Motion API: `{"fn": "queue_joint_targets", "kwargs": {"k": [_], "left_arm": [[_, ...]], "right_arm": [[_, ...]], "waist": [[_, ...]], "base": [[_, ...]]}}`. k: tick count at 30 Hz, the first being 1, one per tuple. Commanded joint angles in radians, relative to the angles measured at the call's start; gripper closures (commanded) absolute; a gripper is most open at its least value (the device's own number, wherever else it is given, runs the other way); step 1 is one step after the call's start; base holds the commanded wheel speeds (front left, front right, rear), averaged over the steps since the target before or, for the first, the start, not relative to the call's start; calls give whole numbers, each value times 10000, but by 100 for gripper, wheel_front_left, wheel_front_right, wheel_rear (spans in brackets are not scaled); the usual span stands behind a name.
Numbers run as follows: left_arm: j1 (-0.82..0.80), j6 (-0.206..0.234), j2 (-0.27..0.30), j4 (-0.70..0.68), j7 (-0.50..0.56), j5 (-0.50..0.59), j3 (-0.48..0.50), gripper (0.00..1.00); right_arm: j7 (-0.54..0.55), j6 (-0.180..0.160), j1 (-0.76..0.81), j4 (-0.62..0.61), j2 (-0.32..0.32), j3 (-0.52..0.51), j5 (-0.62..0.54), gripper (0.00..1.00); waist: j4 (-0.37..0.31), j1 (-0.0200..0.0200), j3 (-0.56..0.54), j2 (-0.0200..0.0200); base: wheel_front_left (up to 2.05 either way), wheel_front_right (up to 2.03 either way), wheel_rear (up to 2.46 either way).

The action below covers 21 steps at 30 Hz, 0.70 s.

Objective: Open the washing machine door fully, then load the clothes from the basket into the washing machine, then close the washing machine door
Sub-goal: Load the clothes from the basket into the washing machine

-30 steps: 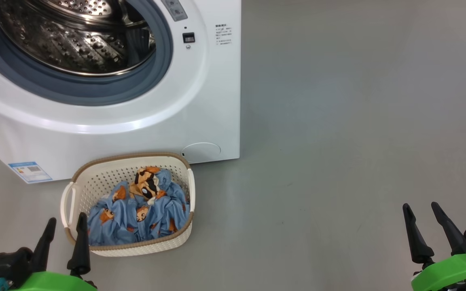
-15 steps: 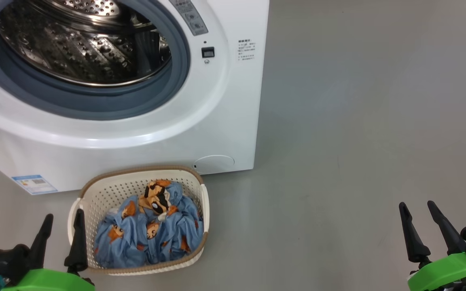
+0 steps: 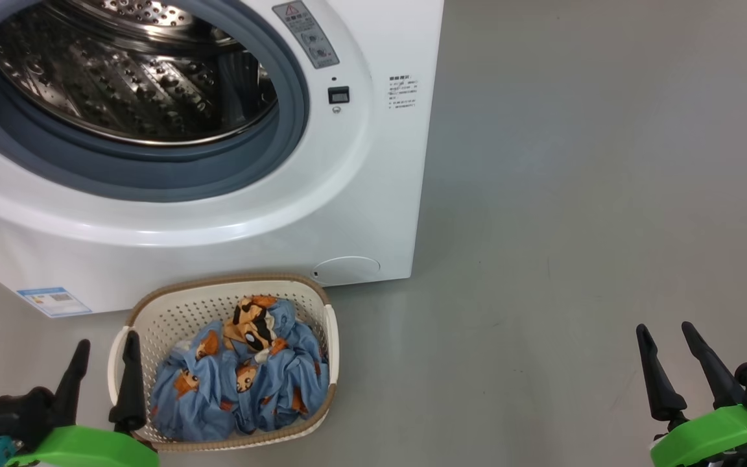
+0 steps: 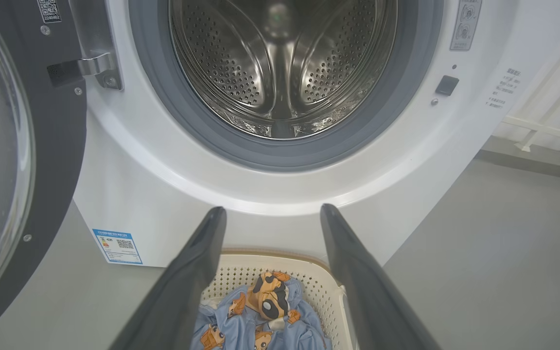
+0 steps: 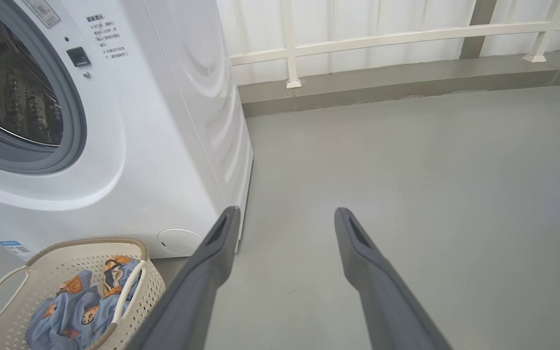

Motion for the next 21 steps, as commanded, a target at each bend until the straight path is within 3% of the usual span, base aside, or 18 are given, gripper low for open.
{"fn": "queue_joint_targets", "kwargs": {"k": [1, 14, 21], "left_arm": [[-331, -15, 194, -129, -63, 114, 354, 0], [-652, -15, -194, 1160, -63, 188, 35, 0], [-2069, -15, 153, 2826, -63, 275, -505, 0]], "right_arm": [[-122, 16, -261, -228, -105, 221, -2, 0], [-122, 16, -756, -596, 352, 760, -22, 0], [-122, 16, -1278, -747, 574, 951, -40, 0]], "waist": [[12, 0, 42, -1], [-206, 0, 1191, -1], [-484, 0, 2389, -1]], "base": [[0, 0, 0], [0, 0, 0], [0, 0, 0]]}}
